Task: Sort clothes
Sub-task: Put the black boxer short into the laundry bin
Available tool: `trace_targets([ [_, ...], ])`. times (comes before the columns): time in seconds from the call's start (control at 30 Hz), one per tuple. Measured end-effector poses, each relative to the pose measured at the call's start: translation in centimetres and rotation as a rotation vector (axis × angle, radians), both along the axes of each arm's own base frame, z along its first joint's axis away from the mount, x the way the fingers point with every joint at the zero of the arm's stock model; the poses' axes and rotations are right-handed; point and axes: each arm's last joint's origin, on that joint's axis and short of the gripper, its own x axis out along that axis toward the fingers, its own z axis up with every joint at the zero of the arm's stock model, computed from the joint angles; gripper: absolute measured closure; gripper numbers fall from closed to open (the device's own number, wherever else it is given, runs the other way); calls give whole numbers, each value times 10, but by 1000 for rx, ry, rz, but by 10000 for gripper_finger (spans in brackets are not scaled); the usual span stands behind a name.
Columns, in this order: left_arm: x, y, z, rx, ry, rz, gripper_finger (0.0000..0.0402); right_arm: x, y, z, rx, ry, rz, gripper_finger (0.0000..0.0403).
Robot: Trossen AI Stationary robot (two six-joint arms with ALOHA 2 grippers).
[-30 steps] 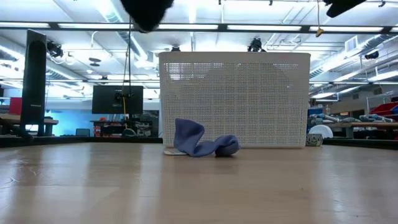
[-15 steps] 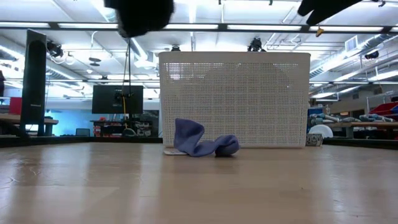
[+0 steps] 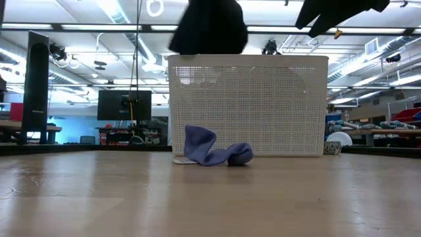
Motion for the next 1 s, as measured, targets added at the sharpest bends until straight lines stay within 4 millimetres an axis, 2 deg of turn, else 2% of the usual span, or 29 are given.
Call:
trace_targets([
  [0.17, 16, 36, -22, -4, 96, 27, 401, 4, -7, 0, 7, -1, -26, 218],
  [0.3, 32, 56, -45, -22, 197, 1, 400, 8, -11, 0, 13, -8, -46, 218],
  [0.53, 75, 87, -107, -119, 438, -36, 381, 13, -19, 0, 20, -15, -77, 218],
  [0.67, 94, 101, -149, -194, 600, -72, 363, 15, -24, 0, 23, -20, -96, 218],
  [0.87, 117, 116, -209, -323, 791, -146, 317, 18, -29, 0, 67, -17, -125, 218],
  [1.0, 127, 122, -235, -404, 844, -180, 280, 19, -30, -1, 80, -13, -128, 218],
])
